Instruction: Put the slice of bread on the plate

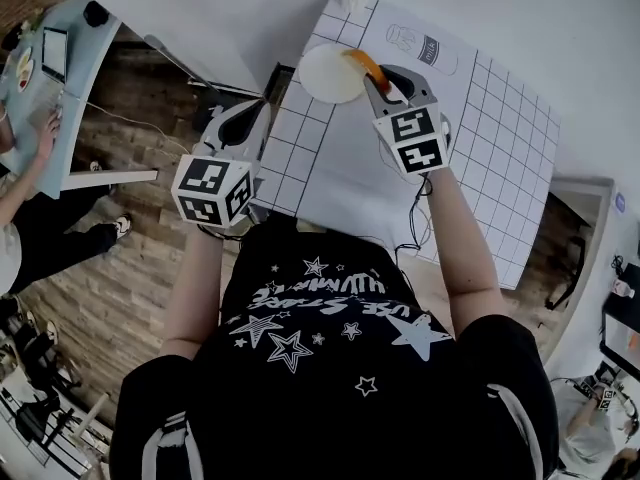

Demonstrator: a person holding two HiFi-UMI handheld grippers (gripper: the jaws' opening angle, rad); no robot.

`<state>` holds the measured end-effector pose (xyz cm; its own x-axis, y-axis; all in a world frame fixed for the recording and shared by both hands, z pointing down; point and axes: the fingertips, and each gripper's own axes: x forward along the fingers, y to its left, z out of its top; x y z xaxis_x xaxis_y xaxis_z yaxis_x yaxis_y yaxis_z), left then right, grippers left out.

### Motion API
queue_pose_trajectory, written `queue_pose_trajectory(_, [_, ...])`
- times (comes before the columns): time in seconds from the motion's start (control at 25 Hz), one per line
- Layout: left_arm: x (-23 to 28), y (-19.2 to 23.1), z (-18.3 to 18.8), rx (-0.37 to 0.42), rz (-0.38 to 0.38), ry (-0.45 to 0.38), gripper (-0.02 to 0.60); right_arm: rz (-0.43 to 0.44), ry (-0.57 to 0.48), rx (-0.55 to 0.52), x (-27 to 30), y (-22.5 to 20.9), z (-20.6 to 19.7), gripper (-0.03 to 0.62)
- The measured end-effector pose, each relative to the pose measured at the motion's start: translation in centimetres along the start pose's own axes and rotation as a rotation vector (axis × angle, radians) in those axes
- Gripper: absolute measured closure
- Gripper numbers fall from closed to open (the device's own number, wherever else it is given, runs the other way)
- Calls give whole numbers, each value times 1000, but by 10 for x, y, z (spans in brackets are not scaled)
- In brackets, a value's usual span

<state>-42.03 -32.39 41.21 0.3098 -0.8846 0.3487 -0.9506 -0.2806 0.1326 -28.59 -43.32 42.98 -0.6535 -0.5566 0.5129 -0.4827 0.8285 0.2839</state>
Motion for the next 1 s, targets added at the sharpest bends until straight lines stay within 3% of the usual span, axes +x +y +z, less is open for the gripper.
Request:
queue_pose_trajectory(0.24, [18,41,11,17,-63,0,572,-51,69,-220,43,9,13,497])
queue_pose_trajectory(0.48, [30,64,10,22,-104,14,572,-124,168,-598,73,32,-4,497])
queue_pose_trajectory(0.6, [33,70,6,24,-122,27,572,-113,179,-622,80,46,-15,497])
queue_pose_trajectory(1.0, [38,67,-9,19,-170,60,572,-35,205,-535,86,73,-35,497])
